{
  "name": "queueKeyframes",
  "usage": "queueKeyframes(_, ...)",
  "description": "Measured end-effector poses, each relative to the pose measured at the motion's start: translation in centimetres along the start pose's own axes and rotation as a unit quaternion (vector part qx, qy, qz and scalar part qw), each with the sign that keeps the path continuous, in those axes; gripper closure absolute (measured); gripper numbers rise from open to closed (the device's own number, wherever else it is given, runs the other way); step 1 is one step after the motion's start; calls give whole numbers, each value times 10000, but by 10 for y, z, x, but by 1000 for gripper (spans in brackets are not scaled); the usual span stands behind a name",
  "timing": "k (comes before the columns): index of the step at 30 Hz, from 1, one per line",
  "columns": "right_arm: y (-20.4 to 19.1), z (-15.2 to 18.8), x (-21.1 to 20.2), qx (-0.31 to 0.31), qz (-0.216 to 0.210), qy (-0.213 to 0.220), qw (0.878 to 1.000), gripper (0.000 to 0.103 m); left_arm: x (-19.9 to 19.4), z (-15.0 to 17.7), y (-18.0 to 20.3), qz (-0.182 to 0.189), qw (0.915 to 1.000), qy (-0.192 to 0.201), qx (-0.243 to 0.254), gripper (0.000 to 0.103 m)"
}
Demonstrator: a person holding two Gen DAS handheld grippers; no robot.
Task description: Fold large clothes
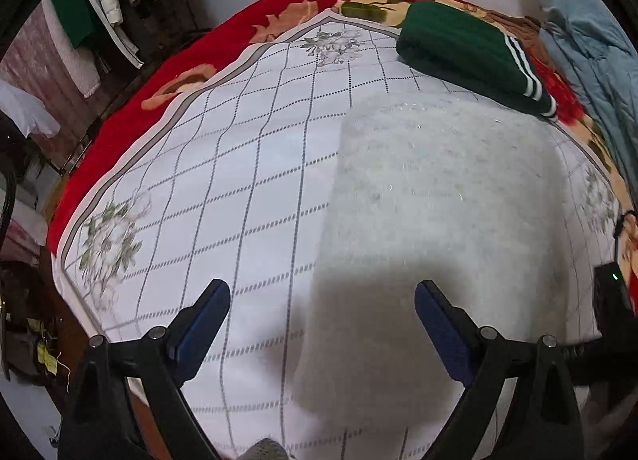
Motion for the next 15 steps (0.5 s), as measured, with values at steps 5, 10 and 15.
queueKeyframes(5, -40, 12, -42, -721, 230, 91, 9971, 81, 33, -10, 12, -58, 9993, -267, 237, 8)
queueKeyframes(10, -105, 3, -107, -1359, 165, 958, 9859, 30, 35, -8, 18, -41, 9990, -201, 406, 8)
queueKeyframes(15, -181, -56, -108, -1988, -317, 1587, 9666, 27, 36, -9, 15, 28, 9992, -256, 321, 8)
Point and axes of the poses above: each gripper's, at about its wrist camera, not at the fingertips, and x roughly the way its jaws point, y to its right, z to its underside, the point moved 4 cm from there along x, roughly the way its jaws point, and after that the axes turned 1 degree about z, right-handed, at the moved point
